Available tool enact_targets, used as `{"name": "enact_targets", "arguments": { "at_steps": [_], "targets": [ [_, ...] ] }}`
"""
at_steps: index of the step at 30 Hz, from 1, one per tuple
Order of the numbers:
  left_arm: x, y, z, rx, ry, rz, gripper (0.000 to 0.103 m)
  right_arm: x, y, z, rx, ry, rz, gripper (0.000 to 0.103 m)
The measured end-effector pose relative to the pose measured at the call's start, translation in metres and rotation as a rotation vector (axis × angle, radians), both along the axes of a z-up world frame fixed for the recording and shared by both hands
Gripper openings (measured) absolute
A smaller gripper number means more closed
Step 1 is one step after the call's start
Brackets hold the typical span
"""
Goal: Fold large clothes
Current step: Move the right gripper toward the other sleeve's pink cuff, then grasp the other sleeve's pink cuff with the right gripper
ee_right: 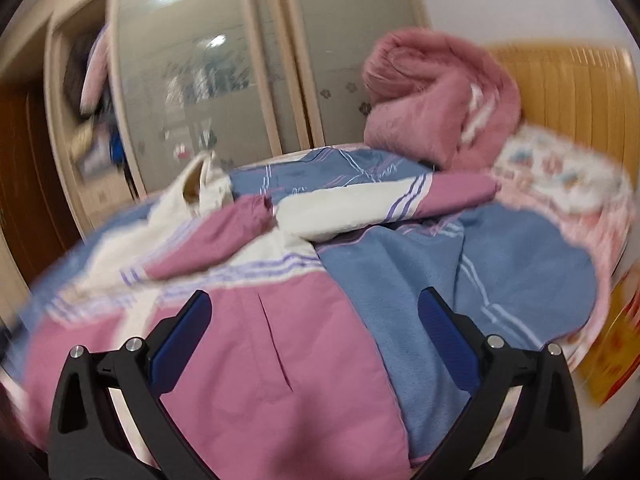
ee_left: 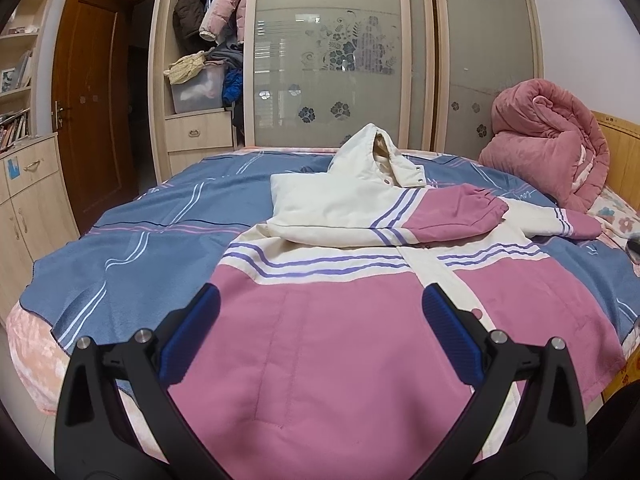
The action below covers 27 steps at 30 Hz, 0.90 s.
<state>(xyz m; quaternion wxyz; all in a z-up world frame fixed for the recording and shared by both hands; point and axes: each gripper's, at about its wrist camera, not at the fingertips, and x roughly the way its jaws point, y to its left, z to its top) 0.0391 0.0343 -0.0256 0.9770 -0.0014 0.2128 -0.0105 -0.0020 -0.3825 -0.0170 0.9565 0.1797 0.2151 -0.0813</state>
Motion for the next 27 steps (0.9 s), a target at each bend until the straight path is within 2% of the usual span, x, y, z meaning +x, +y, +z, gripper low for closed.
{"name": "enact_targets", "arguments": {
  "at_steps": [3, 6, 10, 14, 17, 23, 27],
  "targets": [
    [0.003, 0.000, -0.001, 0.000, 0.006, -0.004, 0.101, 0.019, -0.059, 0.012, 0.189, 0.015, -0.012, 0.102],
    [0.004, 0.000, -0.001, -0.005, 0.010, -0.009, 0.101, 0.041, -0.123, 0.014, 0.322, 0.022, -0.061, 0.102],
    [0.009, -0.002, -0.003, 0.000, 0.016, -0.007, 0.101, 0.082, -0.212, -0.005, 0.453, 0.073, -0.141, 0.102],
    [0.017, -0.006, -0.006, 0.006, 0.031, -0.009, 0.101, 0.122, -0.280, -0.041, 0.570, 0.136, -0.212, 0.081],
    [0.023, -0.010, -0.010, 0.019, 0.043, -0.012, 0.101, 0.142, -0.320, -0.067, 0.638, 0.141, -0.295, 0.073],
    [0.037, -0.015, -0.019, 0.036, 0.078, -0.004, 0.101, 0.184, -0.358, -0.095, 0.713, 0.144, -0.316, 0.053],
    [0.045, -0.019, -0.025, 0.048, 0.096, 0.001, 0.101, 0.204, -0.375, -0.109, 0.715, 0.168, -0.399, 0.050]
  ]
}}
